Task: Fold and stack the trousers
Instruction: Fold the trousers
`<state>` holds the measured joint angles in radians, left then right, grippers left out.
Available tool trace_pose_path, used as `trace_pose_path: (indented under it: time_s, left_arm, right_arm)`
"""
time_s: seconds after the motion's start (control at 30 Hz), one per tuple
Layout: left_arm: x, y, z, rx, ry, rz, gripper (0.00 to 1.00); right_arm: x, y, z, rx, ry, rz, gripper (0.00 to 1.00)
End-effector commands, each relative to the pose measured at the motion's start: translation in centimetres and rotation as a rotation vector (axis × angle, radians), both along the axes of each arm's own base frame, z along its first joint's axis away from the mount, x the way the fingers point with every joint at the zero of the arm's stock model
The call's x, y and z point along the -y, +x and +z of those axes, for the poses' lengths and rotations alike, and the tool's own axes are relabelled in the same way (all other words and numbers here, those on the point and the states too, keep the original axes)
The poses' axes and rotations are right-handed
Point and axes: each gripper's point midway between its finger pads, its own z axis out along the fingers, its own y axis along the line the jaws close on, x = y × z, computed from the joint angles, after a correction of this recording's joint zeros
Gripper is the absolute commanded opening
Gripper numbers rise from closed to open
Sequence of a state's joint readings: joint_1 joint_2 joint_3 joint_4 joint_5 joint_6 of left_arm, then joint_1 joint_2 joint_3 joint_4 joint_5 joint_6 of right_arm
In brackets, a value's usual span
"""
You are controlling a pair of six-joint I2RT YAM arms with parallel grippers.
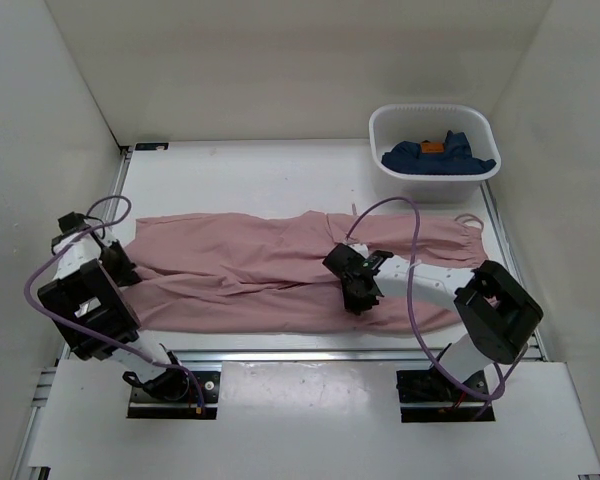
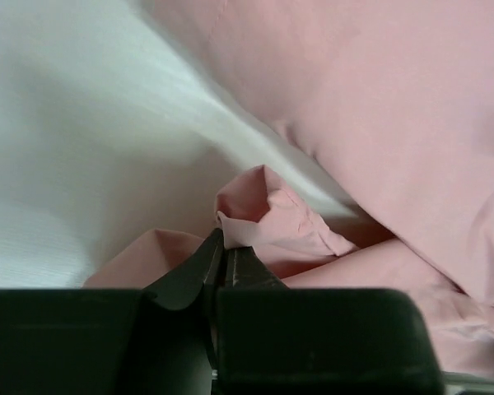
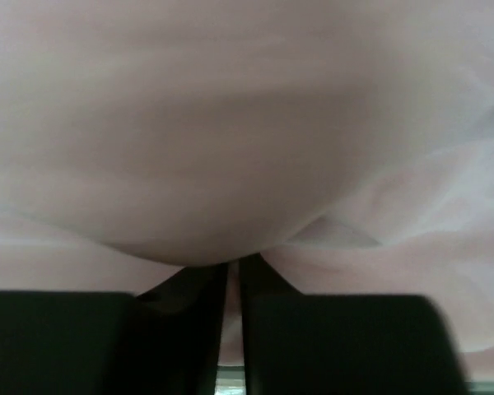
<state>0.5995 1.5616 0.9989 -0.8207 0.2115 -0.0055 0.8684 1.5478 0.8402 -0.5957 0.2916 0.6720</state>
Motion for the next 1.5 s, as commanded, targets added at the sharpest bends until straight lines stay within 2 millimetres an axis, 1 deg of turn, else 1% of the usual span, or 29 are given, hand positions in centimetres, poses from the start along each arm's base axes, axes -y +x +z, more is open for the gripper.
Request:
trace_pose_path:
  time_s: [0.0,0.13,0.27,0.3,0.47,0.5,0.53,0.57,0.6,0.67,0.7,0.73,0.77,0.8,0.83,0.87,0.9,0.93,0.97,1.03,1.13,1.2,1.23,1.3,1.33,1.37,1.4,1.43,1.47]
  left_arm:
    - [-3.5,2.6,3.4,0.134,0.076,0.046,0.14]
    - [-4.8,3.1,2.5,0.11,0.06,0.067,0.14]
    - [-5.5,3.7,1.4,0.101,0.043,0.074,0.17]
    - [-5.9,4.5,2.0,0.121,0.047,0.071,0.2]
    - [-8.2,7.0,2.8,0.2,0.024,0.083,0.36]
    - [-8.2,7.3,2.8,0.207,0.017,0.079,0.55]
    - [-8.2,7.8,3.4,0.23,0.011,0.072,0.57]
    - [-8.0,7.9,2.8,0.222,-0.006,0.07,0.59]
    - [-8.0,7.8,2.4,0.213,-0.014,0.071,0.6]
    - [-8.0,7.3,2.6,0.194,-0.003,0.078,0.64]
    - [-8.5,7.0,3.1,0.201,0.015,0.091,0.66]
    - [-8.4,5.7,2.7,0.169,0.018,0.111,0.68]
    - [-8.3,5.1,3.0,0.159,0.031,0.117,0.72]
    - [-8.7,4.4,4.2,0.174,0.071,0.134,0.74]
    - [-8.9,3.3,4.4,0.161,0.089,0.158,0.76]
    - [-8.7,1.5,3.8,0.113,0.106,0.181,0.78]
    - [-8.8,0.5,4.7,0.121,0.146,0.2,0.83]
    - [-8.8,-1.7,3.6,0.065,0.164,0.238,0.86]
    - [-8.6,-2.9,3.4,0.04,0.173,0.255,0.86]
    - [-8.1,-4.9,3.5,0.018,0.196,0.284,0.9]
    - [-6.0,-8.3,1.5,-0.072,0.167,0.311,0.95]
    - [-4.7,-9.1,0.9,-0.09,0.128,0.304,0.95]
    - [-3.8,-9.6,0.4,-0.112,0.095,0.298,0.95]
    - [-2.2,-10.0,-0.6,-0.12,0.037,0.288,0.95]
    - [-1.7,-10.1,-0.9,-0.12,0.017,0.284,0.95]
    - [-0.7,-10.3,-1.4,-0.118,-0.024,0.277,0.95]
    - [-0.7,-10.2,-1.8,-0.111,-0.018,0.277,0.95]
    - [-0.6,-10.3,-2.2,-0.111,-0.018,0.277,0.95]
    - [0.0,-10.5,-2.8,-0.119,-0.024,0.263,0.96]
  right_arm:
    - [1.7,-1.7,-3.4,-0.086,-0.071,-0.043,0.07]
    - [1.6,-2.2,-4.3,-0.094,-0.045,-0.06,0.0]
    - [1.4,-2.1,-4.1,-0.096,-0.041,-0.025,0.0]
    - [1.3,-2.2,-4.1,-0.103,-0.035,-0.023,0.0]
    - [1.0,-2.3,-3.7,-0.108,-0.017,0.035,0.0]
    - [1.2,-2.7,-3.9,-0.122,-0.019,0.045,0.0]
    - [0.9,-2.7,-3.9,-0.123,-0.007,0.056,0.0]
    - [0.7,-2.7,-3.6,-0.122,0.005,0.078,0.03]
    - [-0.5,-1.8,-2.5,-0.096,0.043,0.091,0.17]
    - [-1.6,-1.0,-0.5,-0.076,0.071,0.133,0.39]
    - [-2.5,-0.2,0.8,-0.052,0.096,0.135,0.65]
    - [-4.1,1.2,3.6,-0.005,0.14,0.147,0.71]
    - [-4.4,2.3,5.1,0.043,0.139,0.138,0.74]
    - [-4.8,3.0,6.7,0.075,0.15,0.125,0.79]
    - [-5.5,4.6,9.2,0.129,0.183,0.091,0.8]
    - [-3.8,5.0,10.2,0.125,0.157,0.027,0.8]
    - [-2.9,5.4,10.9,0.127,0.158,-0.063,0.82]
    - [-1.2,6.0,11.9,0.155,0.135,-0.144,0.82]
    - [2.1,5.7,11.8,0.117,0.075,-0.251,0.82]
    - [6.0,4.5,11.7,0.095,0.038,-0.431,0.83]
    - [14.8,2.3,11.0,0.094,-0.081,-0.729,0.84]
    - [17.7,1.6,11.3,0.131,-0.065,-0.812,0.84]
    - [20.3,1.4,11.2,0.144,-0.069,-0.917,0.84]
    - [22.5,1.3,10.9,0.171,-0.051,-0.961,0.85]
    - [24.7,0.9,10.5,0.165,-0.054,-1.055,0.85]
    - [25.1,1.0,9.7,0.158,-0.016,-1.077,0.85]
    - [25.7,1.0,9.2,0.153,0.008,-1.099,0.85]
    - [27.1,0.5,8.4,0.133,0.018,-1.154,0.85]
    - [27.3,0.1,7.0,0.089,0.029,-1.184,0.85]
